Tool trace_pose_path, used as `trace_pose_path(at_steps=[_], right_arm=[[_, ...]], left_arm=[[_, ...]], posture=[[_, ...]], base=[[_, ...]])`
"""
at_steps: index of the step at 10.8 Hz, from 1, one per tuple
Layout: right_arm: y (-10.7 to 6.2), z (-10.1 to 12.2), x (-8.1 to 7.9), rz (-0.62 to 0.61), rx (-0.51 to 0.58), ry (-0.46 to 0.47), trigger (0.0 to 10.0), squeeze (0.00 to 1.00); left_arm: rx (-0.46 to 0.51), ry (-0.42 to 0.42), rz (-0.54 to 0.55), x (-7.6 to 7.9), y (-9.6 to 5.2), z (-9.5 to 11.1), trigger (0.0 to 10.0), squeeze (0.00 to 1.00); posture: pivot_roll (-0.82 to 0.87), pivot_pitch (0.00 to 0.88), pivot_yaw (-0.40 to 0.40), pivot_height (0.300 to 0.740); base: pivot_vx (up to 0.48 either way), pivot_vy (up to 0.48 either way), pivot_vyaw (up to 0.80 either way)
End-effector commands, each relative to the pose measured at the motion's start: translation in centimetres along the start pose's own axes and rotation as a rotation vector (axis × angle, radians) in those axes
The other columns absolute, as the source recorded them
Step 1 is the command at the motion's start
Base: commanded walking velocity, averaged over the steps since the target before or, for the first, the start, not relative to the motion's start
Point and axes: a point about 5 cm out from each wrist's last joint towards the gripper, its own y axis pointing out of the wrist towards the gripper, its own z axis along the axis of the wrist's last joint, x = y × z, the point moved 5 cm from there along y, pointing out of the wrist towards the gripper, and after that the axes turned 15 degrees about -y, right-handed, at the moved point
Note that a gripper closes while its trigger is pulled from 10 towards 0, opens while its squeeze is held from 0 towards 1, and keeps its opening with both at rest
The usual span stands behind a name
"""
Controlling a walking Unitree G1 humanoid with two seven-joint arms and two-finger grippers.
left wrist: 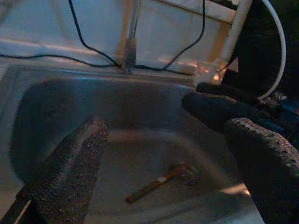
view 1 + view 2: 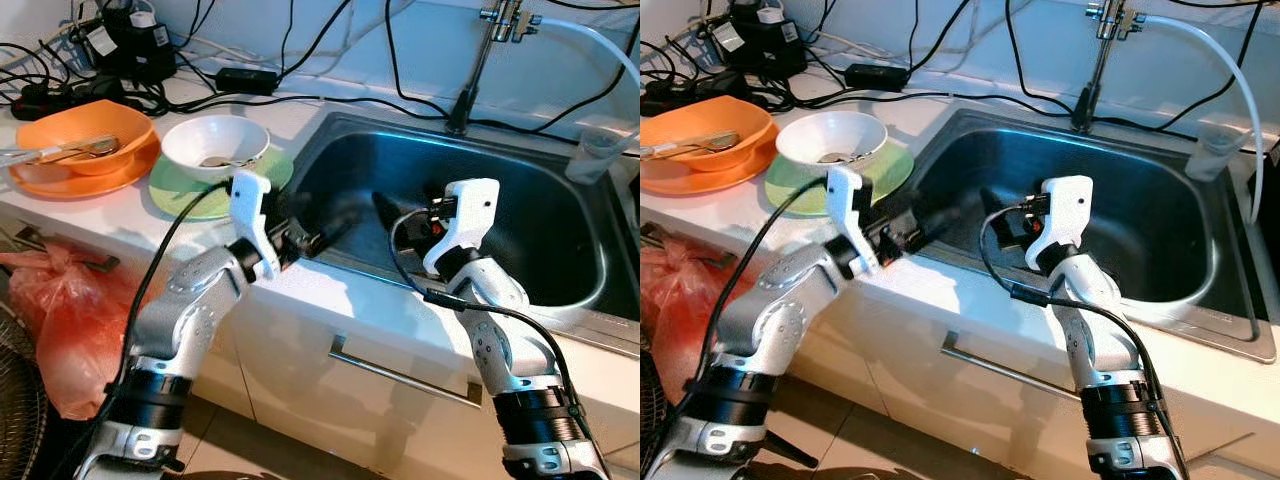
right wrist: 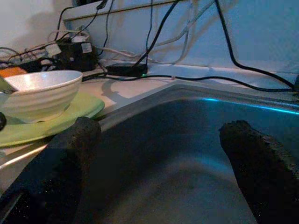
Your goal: Kitchen organization
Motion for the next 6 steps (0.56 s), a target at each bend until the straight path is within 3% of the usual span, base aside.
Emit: trace_pose_path(at_steps=[1, 4, 5, 6], right_arm=[[0.2, 1.7, 0.4, -0.025, 0.052, -0.017, 10.0, 1.00], [0.4, 3.9, 0.0, -0.040, 0.110, -0.003, 10.0, 0.94], [0.5, 4.4, -0.4, -0.035, 0.124, 0.003, 10.0, 0.85], [0.5, 4.7, -0.6, -0.030, 0.132, 0.006, 10.0, 0.00]], left_arm=[[0.040, 0.054, 0.000, 0.6, 0.4, 1.3, 10.0, 0.00], [0.240, 0.120, 0.143, -0.2, 1.0, 4.8, 10.0, 0.00], [0.296, 0.116, 0.215, -1.3, 0.8, 5.8, 10.0, 0.00], [0.334, 0.116, 0.285, -2.4, 0.3, 6.5, 10.0, 0.00]], posture=[[0.02, 0.000, 0.017, 0.740], [0.01, 0.000, 0.021, 0.740], [0.01, 0.000, 0.023, 0.740], [0.01, 0.000, 0.026, 0.740]], base=[[0.000, 0.000, 0.00], [0.000, 0.000, 0.00], [0.000, 0.000, 0.00], [0.000, 0.000, 0.00]])
